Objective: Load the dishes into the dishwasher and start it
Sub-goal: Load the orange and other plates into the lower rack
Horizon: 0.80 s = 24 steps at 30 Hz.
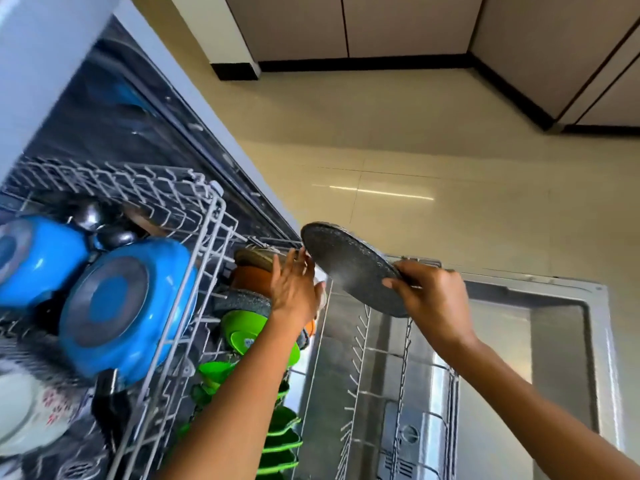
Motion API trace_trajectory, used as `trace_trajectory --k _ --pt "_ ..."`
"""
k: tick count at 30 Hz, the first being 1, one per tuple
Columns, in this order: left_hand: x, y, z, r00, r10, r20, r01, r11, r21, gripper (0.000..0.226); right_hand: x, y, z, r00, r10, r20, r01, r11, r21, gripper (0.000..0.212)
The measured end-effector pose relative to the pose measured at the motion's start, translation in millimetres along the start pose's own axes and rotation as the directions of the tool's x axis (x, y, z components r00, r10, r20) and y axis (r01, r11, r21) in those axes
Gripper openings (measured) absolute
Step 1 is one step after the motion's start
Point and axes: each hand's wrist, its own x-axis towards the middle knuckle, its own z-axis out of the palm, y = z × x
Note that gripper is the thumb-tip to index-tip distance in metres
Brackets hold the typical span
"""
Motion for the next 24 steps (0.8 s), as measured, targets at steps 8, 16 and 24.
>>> trace_trajectory --k 8,16,24 --pt "-19 -10 8 0.996 -0.077 -0.055 0.077 0.997 -0.012 0.057 48 -13 24 0.996 -0.051 0.067 0.051 0.999 0.001 0.007" --pt "-43 -22 19 0.994 -0.03 -0.108 0.027 0.999 -0.029 0.057 72 -31 48 0.983 -0.082 0.164 0.084 0.996 -0.003 0.015" --pt "-50 -16 27 0.983 -0.08 -0.163 0.066 0.994 -0.091 0.056 87 -52 67 0.968 -0.118 0.221 0.124 0.992 -0.012 0.02"
